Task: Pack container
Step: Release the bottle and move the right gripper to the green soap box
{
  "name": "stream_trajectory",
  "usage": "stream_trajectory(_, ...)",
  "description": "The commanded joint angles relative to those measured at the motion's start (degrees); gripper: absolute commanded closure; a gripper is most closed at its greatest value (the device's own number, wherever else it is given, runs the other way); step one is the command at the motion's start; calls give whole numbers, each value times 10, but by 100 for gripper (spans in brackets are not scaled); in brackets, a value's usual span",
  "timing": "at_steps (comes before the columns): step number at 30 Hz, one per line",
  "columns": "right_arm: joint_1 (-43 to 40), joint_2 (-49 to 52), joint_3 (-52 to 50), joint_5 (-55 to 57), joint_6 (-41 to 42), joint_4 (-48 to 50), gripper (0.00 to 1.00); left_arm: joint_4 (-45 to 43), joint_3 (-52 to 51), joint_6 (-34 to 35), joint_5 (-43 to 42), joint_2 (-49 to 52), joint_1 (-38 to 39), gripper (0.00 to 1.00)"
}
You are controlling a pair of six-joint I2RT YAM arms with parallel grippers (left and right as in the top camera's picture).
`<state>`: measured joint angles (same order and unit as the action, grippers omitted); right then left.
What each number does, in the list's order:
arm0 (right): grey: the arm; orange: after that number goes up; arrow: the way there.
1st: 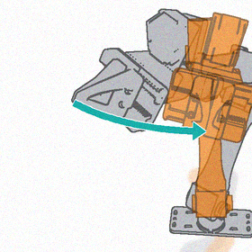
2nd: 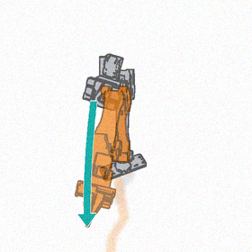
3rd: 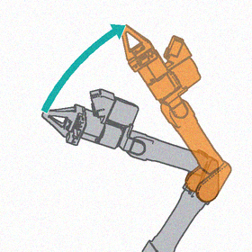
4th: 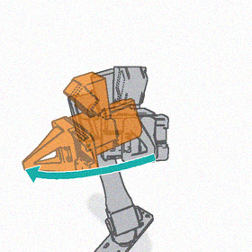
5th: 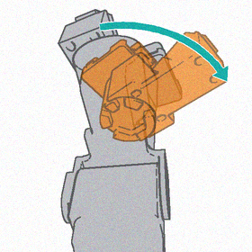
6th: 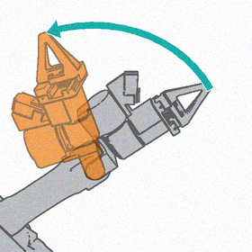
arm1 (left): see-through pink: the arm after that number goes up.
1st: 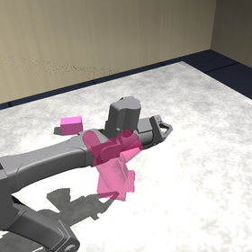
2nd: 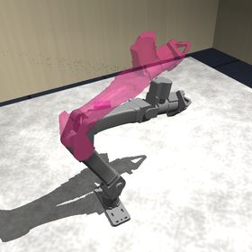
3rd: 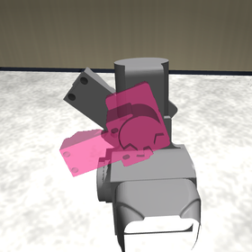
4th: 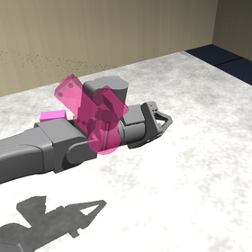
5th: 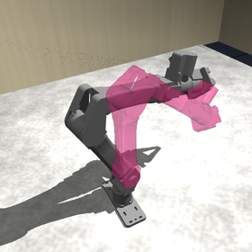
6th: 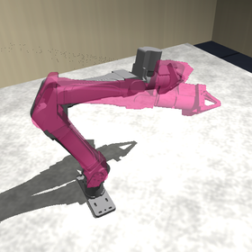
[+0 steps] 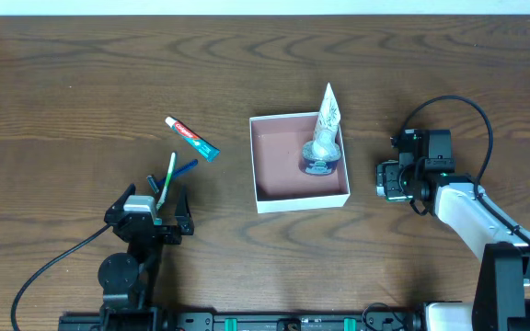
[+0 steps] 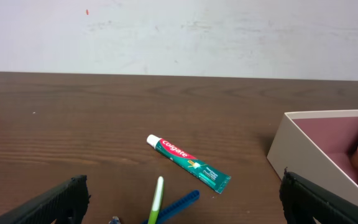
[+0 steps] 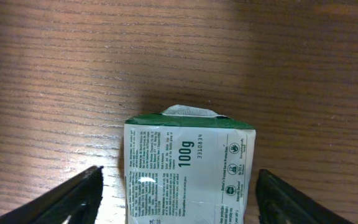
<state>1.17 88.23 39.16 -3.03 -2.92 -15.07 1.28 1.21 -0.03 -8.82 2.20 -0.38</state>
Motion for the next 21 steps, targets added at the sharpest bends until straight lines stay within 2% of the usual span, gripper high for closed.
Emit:
stream_trajectory(1,-4,3,-1,2,-9,3,26,19,-10,-2,-9,-1,-3,2)
stream_trajectory(9,-4,29,-6,2,-8,14,26,19,-10,-2,-9,-1,-3,2)
stream_trajectory(14,-4,49,-6,2,-3,14,31,19,-10,-2,-9,-1,-3,2)
stream_trajectory(21,-4,53,-6,2,18,14,61,19,-10,-2,-9,-1,-3,2)
